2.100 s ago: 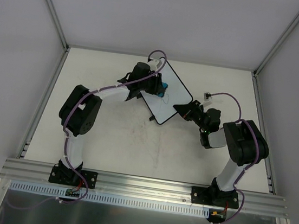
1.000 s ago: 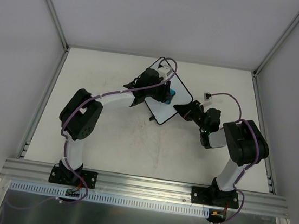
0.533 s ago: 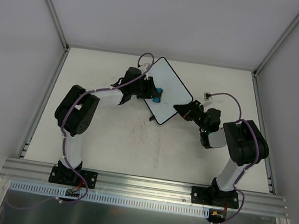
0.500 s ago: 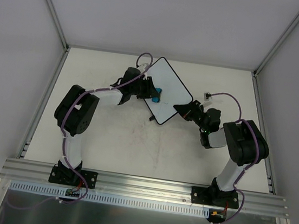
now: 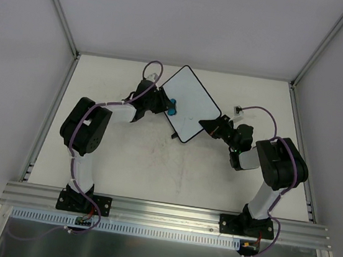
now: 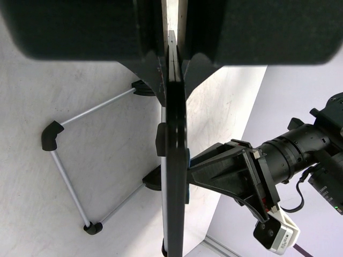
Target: Erase the whiteboard
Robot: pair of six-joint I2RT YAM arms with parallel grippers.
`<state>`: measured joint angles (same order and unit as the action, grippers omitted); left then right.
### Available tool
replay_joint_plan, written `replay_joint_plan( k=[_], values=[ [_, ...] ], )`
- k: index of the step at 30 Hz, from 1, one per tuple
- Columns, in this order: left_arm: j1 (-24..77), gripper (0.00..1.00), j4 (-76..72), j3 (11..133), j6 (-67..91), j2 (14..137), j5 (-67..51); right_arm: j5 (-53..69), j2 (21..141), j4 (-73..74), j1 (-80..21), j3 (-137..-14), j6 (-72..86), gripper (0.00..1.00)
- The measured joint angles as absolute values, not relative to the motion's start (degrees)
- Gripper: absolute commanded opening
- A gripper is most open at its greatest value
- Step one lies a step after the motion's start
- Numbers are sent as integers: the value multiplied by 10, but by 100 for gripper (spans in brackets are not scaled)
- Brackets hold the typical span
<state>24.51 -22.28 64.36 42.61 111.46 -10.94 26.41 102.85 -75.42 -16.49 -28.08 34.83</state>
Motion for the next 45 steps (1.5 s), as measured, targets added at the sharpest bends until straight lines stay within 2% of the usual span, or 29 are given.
replay_joint_plan(
  k=[13, 23, 45],
  values=[
    [234, 0, -220, 633, 445, 1115, -71, 265, 1028, -757, -166, -281, 347, 0],
    [266, 0, -220, 639, 362, 1110, -37, 264, 1029, -756, -165, -281, 347, 0],
    [433, 0, -175, 675, 199, 1077, -2, 264, 1030, -752, -159, -281, 351, 0]
  ],
)
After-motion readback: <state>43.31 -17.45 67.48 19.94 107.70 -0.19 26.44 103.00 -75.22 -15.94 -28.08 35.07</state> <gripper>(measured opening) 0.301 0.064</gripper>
